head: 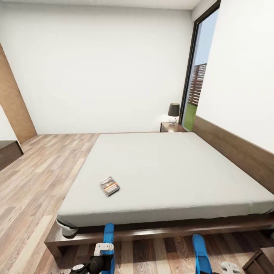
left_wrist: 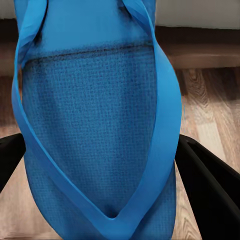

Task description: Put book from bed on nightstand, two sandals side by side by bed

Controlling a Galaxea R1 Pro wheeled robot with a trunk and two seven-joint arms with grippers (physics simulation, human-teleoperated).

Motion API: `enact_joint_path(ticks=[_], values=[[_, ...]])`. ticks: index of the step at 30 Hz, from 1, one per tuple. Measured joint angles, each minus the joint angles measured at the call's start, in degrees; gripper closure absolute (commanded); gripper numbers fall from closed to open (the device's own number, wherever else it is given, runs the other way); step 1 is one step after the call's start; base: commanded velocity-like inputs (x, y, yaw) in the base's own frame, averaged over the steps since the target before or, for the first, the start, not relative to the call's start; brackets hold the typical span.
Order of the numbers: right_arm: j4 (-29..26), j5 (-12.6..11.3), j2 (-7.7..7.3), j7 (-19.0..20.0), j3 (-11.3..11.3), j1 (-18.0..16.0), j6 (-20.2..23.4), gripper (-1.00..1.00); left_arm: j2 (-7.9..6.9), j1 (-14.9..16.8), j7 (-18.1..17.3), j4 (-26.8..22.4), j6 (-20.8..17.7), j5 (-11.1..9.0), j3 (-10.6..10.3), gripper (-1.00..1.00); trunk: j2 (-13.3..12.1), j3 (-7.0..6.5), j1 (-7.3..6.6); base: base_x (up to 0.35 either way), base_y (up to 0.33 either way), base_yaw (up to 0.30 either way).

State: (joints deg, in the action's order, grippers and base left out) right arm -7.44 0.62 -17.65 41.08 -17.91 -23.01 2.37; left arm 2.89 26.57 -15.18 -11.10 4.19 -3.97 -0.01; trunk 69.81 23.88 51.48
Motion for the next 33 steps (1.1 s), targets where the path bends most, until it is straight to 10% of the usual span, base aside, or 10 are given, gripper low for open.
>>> enact_joint_path(ticks=[15,33], values=[[-0.02,-0.07,0.0,0.0,0.0,0.0,0.06,1.0,0.0,0.0,-0.02,-0.05,0.0,0.0,0.0,1.0,0.0,0.0,0.0,0.0,0.0,0.285],[-0.03,-0.39,-0.01,0.08,-0.1,0.02,-0.1,1.0,-0.04,0.02,0.69,-0.07,-0.07,-0.04,0.11,1.0,0.0,0.0,0.0,0.0,0.0,0.014]])
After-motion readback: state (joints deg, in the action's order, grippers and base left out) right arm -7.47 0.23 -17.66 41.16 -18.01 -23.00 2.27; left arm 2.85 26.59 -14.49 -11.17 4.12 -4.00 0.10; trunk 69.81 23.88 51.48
